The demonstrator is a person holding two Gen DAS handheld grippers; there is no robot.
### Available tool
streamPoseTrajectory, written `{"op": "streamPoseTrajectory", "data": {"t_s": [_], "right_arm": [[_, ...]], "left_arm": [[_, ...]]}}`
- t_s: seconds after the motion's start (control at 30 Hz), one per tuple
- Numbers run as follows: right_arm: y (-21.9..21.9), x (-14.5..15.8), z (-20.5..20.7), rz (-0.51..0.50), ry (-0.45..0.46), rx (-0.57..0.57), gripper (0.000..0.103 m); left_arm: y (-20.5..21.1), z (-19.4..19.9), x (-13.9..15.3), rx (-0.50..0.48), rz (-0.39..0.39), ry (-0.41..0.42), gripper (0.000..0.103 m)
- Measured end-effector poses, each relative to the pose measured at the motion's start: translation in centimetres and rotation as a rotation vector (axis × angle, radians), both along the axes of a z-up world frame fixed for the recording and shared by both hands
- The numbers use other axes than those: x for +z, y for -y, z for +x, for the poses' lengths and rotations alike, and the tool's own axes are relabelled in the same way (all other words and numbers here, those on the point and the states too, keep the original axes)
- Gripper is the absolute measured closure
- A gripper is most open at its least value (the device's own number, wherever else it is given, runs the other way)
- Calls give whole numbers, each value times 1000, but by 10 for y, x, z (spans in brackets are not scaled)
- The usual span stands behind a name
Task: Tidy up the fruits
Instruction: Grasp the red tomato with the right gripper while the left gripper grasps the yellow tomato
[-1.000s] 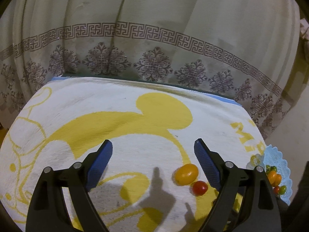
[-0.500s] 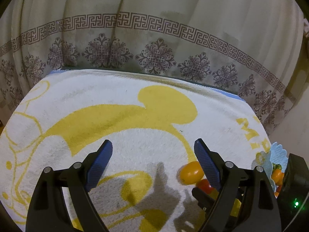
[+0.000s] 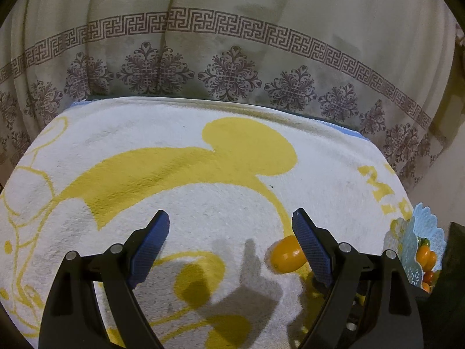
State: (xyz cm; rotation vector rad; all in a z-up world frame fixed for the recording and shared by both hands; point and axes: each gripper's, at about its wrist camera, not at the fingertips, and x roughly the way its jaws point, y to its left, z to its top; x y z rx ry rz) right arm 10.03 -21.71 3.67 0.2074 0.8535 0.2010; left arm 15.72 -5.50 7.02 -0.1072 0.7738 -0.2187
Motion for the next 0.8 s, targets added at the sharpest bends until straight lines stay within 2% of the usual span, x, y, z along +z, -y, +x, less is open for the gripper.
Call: {"op": "streamPoseTrajectory", "data": {"t_s": [0.37, 0.57, 0.8], "right_arm": [[14, 8, -39, 7, 30, -36, 74], [18, 8, -44, 29, 28, -46, 74], [19, 8, -44, 37, 30, -46, 74]], "left_arm": [[27, -5, -13, -90, 22, -7, 17], [42, -6, -27, -136, 41, -27, 17], [53, -4, -44, -179, 57, -58, 32]]}}
